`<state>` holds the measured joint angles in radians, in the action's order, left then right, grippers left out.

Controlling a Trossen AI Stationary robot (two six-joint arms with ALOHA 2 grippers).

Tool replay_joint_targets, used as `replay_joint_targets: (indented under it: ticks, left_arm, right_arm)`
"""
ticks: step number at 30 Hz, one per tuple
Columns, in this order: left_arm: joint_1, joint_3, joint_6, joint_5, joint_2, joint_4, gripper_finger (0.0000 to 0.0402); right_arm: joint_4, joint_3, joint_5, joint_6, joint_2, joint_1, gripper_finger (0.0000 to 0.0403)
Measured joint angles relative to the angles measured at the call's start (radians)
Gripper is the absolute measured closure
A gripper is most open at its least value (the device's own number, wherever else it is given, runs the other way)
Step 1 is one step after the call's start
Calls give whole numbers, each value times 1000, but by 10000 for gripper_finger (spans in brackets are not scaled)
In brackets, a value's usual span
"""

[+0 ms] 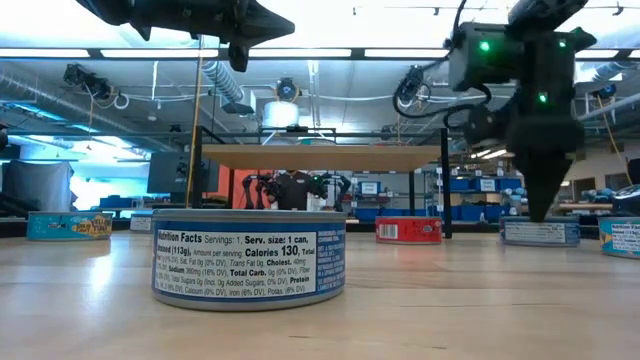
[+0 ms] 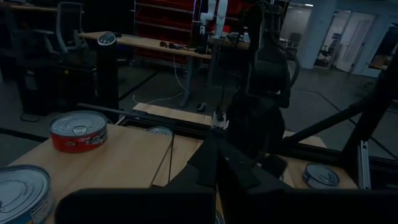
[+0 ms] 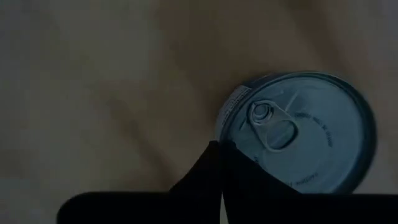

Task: Stack canned seafood by type on shelf
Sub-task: Put the blue tuna can on the shelf

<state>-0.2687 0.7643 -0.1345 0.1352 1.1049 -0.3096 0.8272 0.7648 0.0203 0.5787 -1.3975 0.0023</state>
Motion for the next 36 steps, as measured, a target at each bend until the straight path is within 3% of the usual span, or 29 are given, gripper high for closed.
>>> replay_joint_targets:
  ticks: [6, 16, 36]
  left_arm:
    - [0, 0, 0, 0, 0, 0, 396]
    - [0, 0, 0, 0, 0, 1, 396]
    - [0, 0, -6, 0, 0, 24, 396]
  right_arm:
    - [-120, 49, -166, 6, 89, -13, 398]
    - [-418, 54, -446, 162, 179, -19, 401]
    - [-564, 54, -560, 229, -99, -19, 402]
